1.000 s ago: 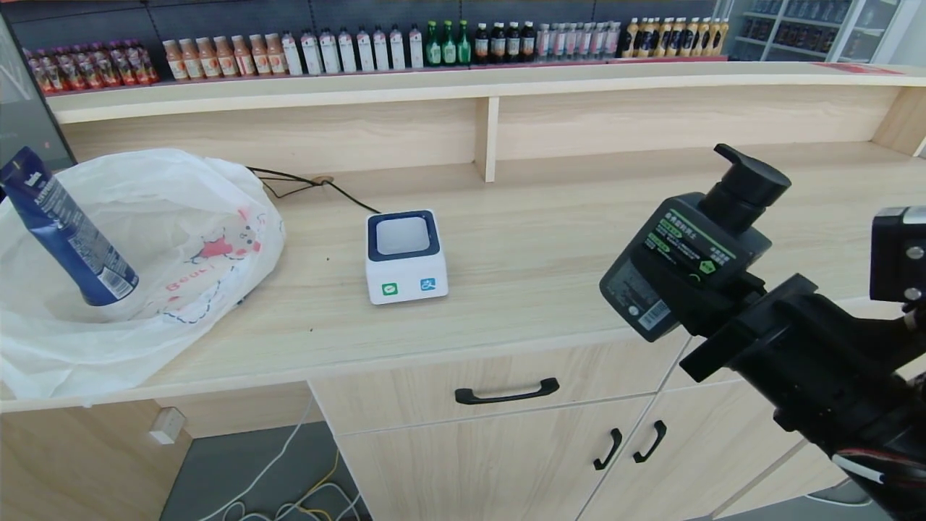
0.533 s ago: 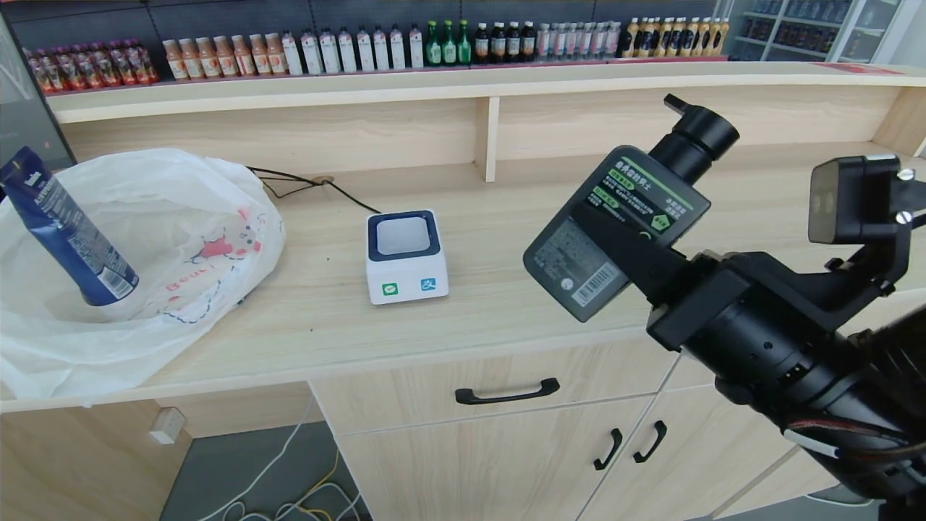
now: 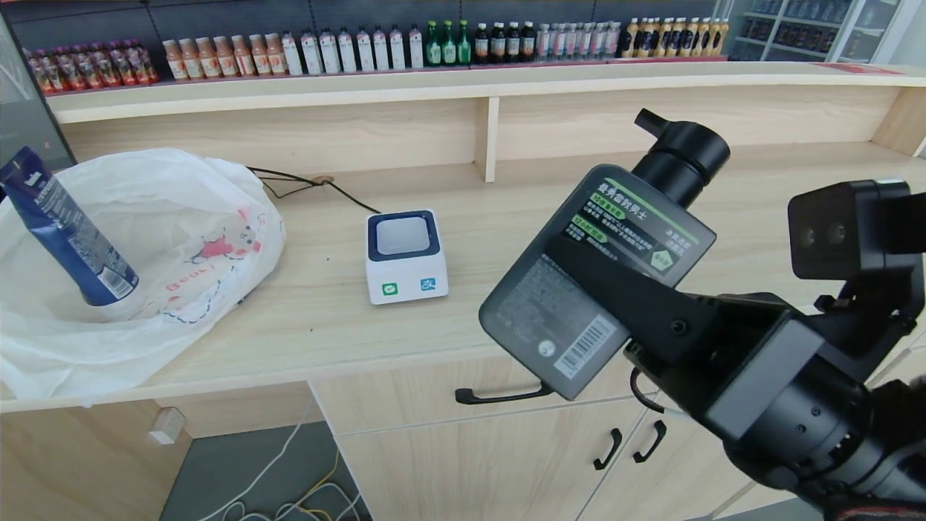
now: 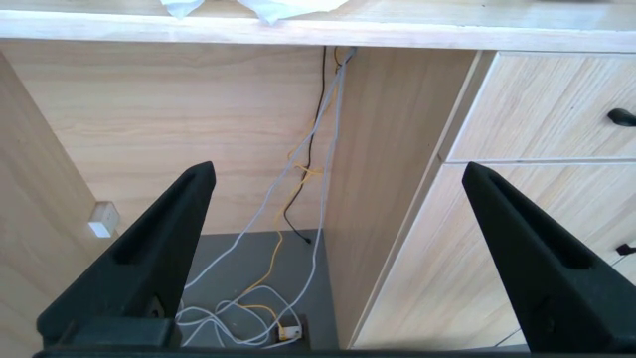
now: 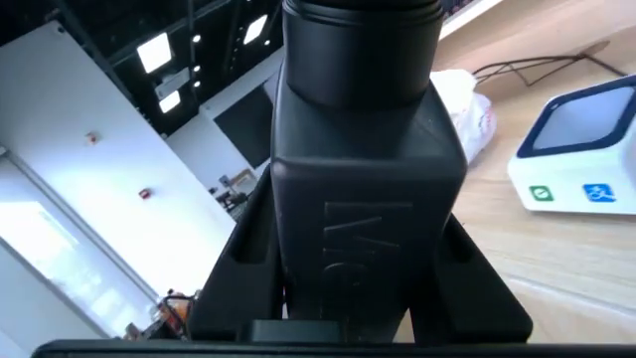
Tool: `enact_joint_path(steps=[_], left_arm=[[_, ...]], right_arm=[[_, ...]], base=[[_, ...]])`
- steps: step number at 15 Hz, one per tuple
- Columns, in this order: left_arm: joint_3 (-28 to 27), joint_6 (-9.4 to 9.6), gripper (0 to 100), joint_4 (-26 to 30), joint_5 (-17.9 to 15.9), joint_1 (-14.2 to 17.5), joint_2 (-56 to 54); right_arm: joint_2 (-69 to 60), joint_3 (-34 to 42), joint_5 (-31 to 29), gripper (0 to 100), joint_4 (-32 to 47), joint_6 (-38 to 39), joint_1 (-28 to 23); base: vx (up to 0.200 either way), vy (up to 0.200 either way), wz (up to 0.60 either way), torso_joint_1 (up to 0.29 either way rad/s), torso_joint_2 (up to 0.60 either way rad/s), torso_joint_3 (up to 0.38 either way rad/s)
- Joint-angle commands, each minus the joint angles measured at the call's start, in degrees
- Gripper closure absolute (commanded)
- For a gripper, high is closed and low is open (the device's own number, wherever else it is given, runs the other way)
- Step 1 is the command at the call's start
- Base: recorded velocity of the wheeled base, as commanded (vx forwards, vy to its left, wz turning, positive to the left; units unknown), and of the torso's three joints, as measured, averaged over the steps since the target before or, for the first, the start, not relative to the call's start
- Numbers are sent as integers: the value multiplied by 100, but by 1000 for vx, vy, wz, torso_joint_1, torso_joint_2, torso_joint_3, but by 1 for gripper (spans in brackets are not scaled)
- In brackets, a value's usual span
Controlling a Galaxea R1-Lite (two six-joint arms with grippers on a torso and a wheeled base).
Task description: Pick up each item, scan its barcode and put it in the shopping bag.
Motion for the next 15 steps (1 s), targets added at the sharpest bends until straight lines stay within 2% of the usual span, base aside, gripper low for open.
enact_joint_path(steps=[1, 5, 10, 13, 15], left_arm=[[0, -2, 0, 0, 6, 0, -2], [0, -2, 0, 0, -2, 0, -2], [0, -2, 0, 0, 6, 0, -2], [0, -2, 0, 0, 6, 0, -2], [0, -2, 0, 0, 6, 0, -2]], right_arm=[[-100, 89, -4, 100, -1, -19, 445], [-65, 54, 4, 100, -1, -10, 674], [67, 10, -4, 100, -1, 60, 691], [137, 10, -4, 100, -1, 719, 691], [190, -16, -4, 100, -1, 772, 691]], base=[[0, 0, 0, 0, 0, 0], [0, 0, 0, 0, 0, 0], [0, 0, 0, 0, 0, 0], [0, 0, 0, 0, 0, 0], [0, 0, 0, 0, 0, 0]])
